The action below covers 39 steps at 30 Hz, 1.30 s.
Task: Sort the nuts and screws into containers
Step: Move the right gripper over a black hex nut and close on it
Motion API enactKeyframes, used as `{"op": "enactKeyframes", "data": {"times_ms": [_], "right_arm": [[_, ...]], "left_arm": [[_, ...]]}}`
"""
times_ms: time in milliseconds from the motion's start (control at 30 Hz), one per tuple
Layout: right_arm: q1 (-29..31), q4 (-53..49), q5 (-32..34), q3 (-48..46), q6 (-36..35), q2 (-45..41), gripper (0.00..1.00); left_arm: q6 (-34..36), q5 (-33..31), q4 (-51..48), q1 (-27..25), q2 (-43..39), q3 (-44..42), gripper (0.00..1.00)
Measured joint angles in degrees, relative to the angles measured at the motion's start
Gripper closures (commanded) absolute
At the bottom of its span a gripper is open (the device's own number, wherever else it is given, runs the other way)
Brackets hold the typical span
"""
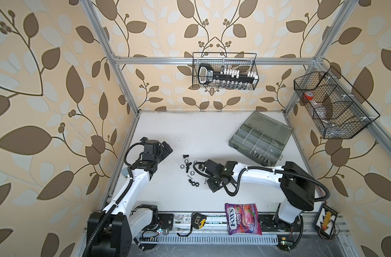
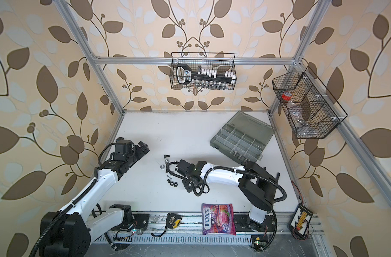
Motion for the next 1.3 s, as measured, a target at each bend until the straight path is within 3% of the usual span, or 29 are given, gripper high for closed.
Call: {"op": "enactKeyframes", "data": {"times_ms": [567,1300], "right_arm": [[0.15,-1.09,0.50,2.89,0.02,5.22,0.55],[0.13,-1.11,1.68,2.99,2.03,5.42,0.66]], "left_arm": [[0.00,0.02,0.00,0.00,0.00,0.00,0.01],[0.00,0.02,0.02,0.00,0.00,0.00,0.01]]}}
